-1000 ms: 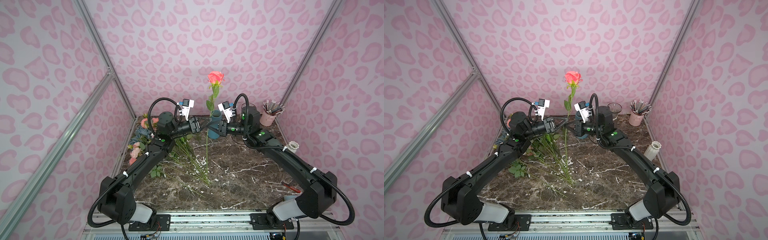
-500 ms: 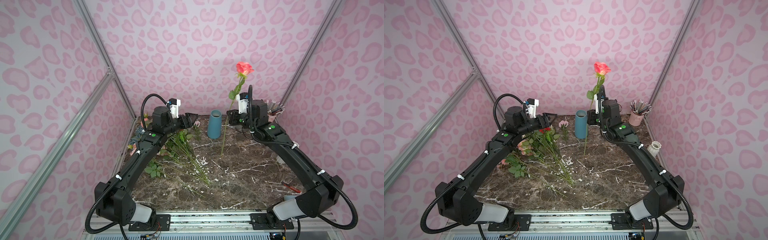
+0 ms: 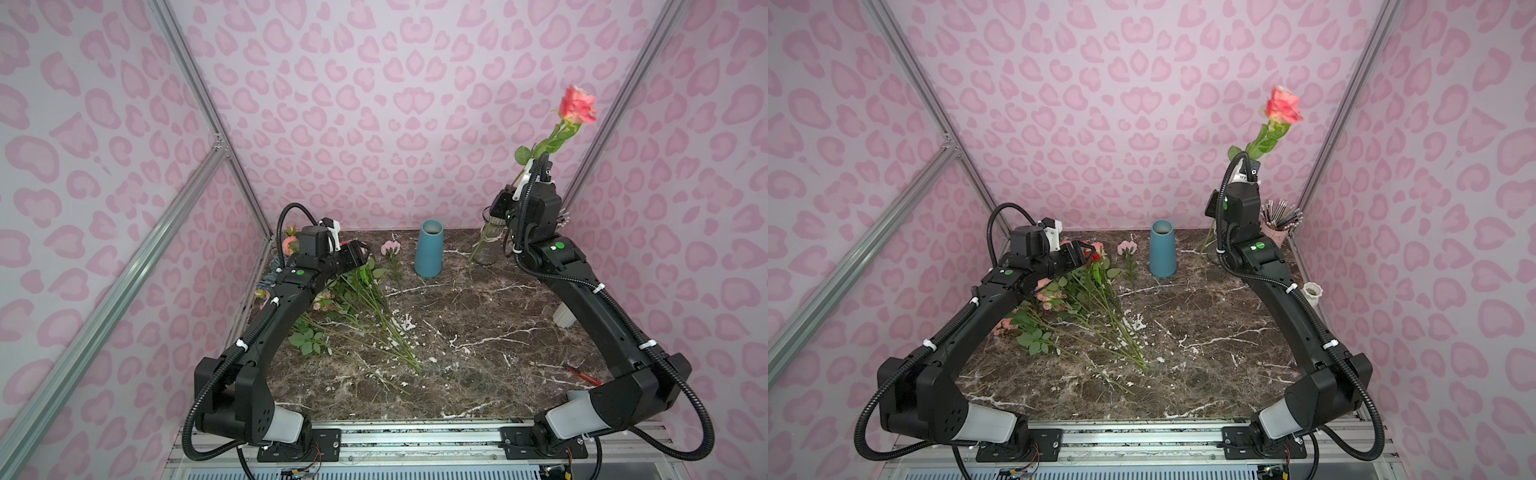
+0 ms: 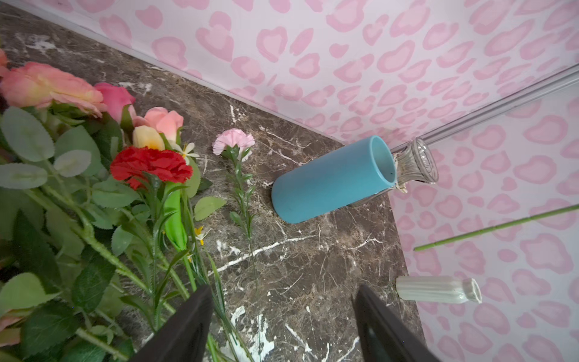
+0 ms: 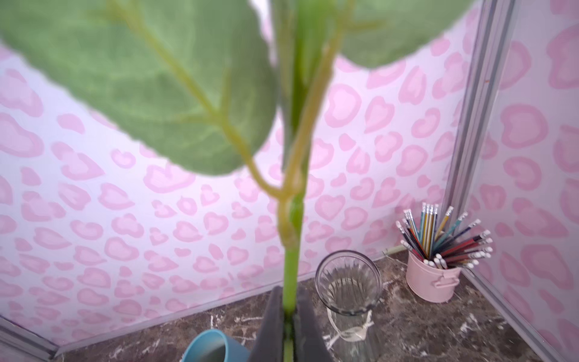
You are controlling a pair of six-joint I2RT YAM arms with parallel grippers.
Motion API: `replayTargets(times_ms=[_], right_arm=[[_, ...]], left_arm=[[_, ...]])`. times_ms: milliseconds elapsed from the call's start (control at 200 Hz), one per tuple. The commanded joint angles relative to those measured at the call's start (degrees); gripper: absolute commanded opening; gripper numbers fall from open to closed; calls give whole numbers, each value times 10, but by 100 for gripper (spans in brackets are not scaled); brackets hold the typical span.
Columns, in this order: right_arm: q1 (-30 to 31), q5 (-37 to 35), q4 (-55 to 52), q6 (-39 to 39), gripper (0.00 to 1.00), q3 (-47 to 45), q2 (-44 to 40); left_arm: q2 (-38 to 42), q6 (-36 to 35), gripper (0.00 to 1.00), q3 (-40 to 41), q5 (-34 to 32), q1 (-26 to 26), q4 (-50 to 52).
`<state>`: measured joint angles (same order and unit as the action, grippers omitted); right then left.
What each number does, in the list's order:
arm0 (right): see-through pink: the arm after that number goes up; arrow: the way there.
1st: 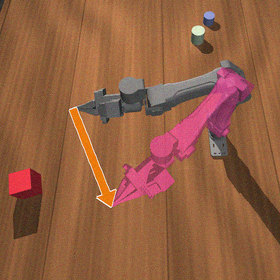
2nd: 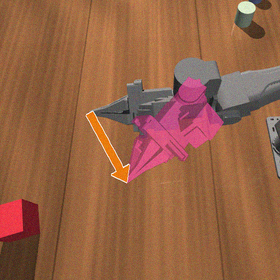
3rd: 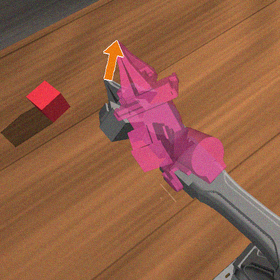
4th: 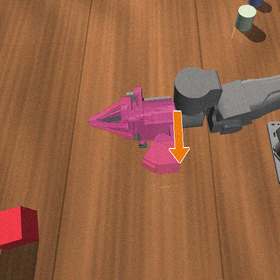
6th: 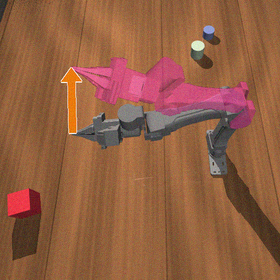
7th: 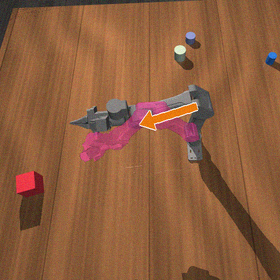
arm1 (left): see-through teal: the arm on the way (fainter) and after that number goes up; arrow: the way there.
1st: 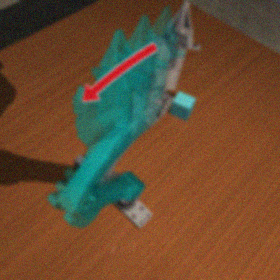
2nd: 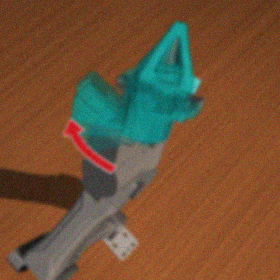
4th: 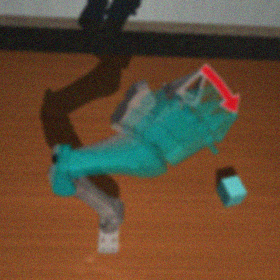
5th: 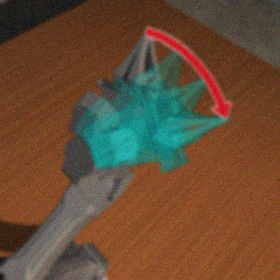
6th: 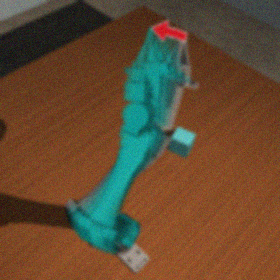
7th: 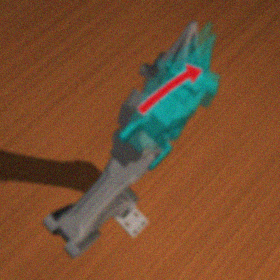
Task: Place the pink flowers into the vase
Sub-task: Place the flower in the vase.
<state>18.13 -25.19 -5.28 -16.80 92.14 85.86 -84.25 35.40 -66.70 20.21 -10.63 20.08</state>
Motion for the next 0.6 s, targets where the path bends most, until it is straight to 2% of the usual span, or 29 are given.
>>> replayTargets(times_ms=[0, 295, 600], right_arm=[[1, -75, 100, 17, 0, -12, -11], [23, -164, 286, 100, 0, -84, -31], [58, -248, 569, 280, 0, -126, 2]], left_arm=[[8, -4, 74, 5, 3, 5, -25], [5, -7, 74, 9, 12, 15, -20], [0, -6, 74, 14, 18, 18, -24]])
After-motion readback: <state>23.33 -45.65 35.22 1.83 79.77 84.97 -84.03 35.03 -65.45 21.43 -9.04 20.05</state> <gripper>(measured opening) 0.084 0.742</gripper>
